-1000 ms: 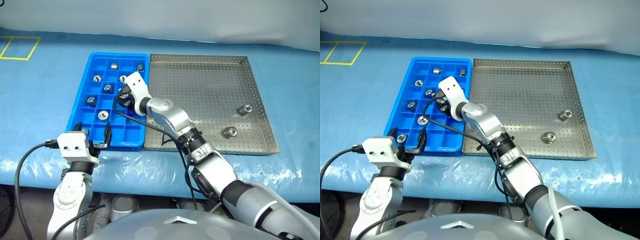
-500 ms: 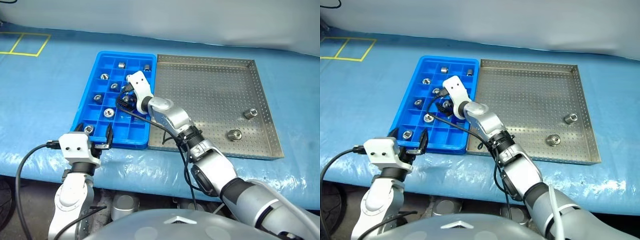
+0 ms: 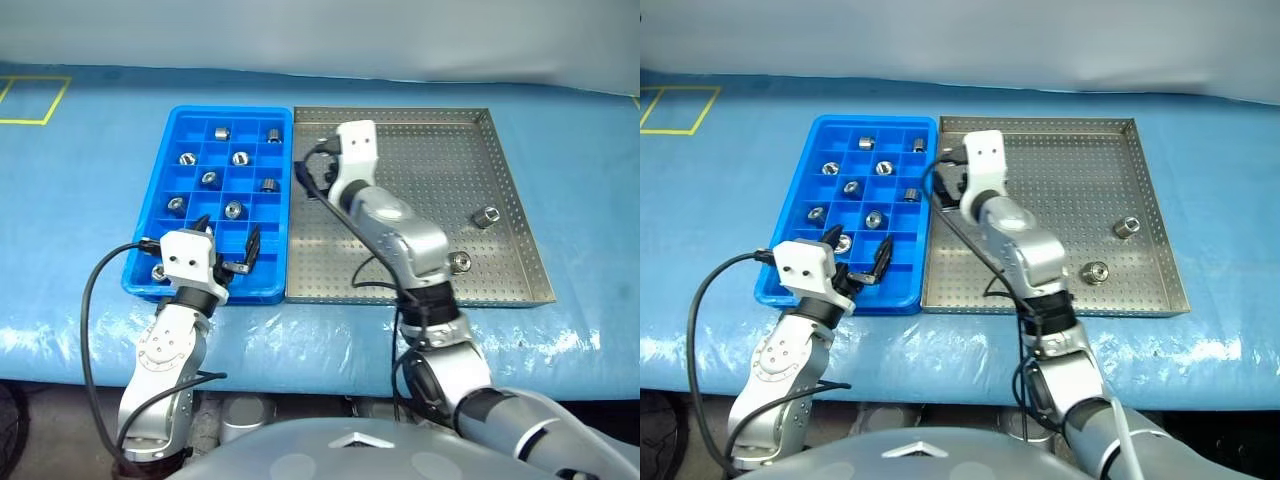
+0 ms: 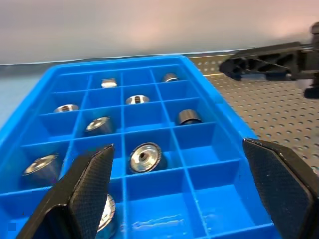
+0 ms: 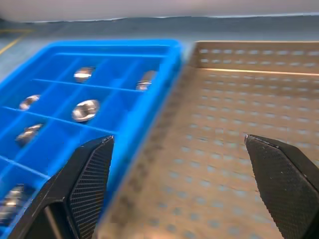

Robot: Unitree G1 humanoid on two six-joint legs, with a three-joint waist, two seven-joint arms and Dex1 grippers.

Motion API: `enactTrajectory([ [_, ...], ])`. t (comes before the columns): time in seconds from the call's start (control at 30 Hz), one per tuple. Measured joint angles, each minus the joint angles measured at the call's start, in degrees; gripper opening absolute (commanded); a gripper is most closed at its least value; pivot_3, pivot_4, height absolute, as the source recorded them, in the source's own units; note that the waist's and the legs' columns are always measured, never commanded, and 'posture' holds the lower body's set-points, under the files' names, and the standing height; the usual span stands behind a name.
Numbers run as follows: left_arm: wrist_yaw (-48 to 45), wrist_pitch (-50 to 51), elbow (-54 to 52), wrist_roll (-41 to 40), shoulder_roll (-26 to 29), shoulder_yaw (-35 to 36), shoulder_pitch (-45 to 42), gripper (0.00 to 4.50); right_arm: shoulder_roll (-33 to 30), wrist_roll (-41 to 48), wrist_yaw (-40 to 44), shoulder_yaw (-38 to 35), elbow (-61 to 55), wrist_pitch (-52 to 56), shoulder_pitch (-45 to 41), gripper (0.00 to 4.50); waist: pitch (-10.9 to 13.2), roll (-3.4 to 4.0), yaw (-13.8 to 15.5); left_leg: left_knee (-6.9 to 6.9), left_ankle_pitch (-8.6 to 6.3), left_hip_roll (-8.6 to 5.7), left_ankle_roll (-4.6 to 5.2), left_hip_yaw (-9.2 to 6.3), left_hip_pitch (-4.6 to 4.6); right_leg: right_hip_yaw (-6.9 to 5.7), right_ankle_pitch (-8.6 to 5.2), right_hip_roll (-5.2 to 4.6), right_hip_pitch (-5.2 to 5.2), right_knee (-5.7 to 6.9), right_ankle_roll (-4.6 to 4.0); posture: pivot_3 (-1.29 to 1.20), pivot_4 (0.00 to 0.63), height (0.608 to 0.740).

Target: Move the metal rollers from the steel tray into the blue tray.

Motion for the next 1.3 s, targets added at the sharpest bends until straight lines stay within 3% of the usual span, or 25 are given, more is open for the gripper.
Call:
enactTrajectory([
  [0.2,-2.4,0.1,3.3,0.0,0.9,-1.8,-3.3,4.50,-10.9,-0.2,0.9,-7.3,-14.6,8.7,6.4,4.45,0.0,0.01,-3.2,0.02,-0.01,0.02,0.03,0.01,0.04,0.05,-0.01,0.07,0.03,0.03,0.01,-0.08,0.150,0.740],
  [0.37,-4.6,-0.9,5.6,0.5,2.3,-4.3,-4.8,4.50,-14.8,0.0,1.9,-11.1,-18.1,13.3,11.3,4.45,0.0,0.01,-5.1,0.04,-0.01,0.05,0.04,0.06,0.10,0.16,-0.01,0.13,0.04,0.09,0.02,-0.11,0.150,0.740],
  [1.1,-9.6,-1.8,7.1,-0.5,4.9,-6.0,-5.8,4.50,-13.5,0.3,2.8,-14.1,-22.2,31.7,17.0,4.45,0.0,0.00,-5.8,0.23,-0.02,0.03,0.05,0.13,0.09,0.30,0.01,0.16,0.08,0.09,0.14,-0.09,0.150,0.740],
  [1.2,-10.9,-1.8,7.1,-1.3,5.1,-6.9,-5.2,4.50,-12.9,0.3,3.0,-14.7,-22.1,32.9,17.1,3.87,0.0,0.00,-5.7,0.23,-0.02,0.03,0.05,0.13,0.10,0.29,0.00,0.16,0.08,0.09,0.17,-0.08,0.150,0.740],
  [1.3,-12.7,-1.7,6.8,-2.8,5.7,-7.5,-4.6,4.50,-12.8,0.2,3.2,-15.1,-22.2,34.1,17.0,2.89,0.0,0.00,-5.8,0.23,-0.02,0.04,0.05,0.13,0.10,0.30,-0.01,0.16,0.08,0.09,0.18,-0.08,0.150,0.740],
])
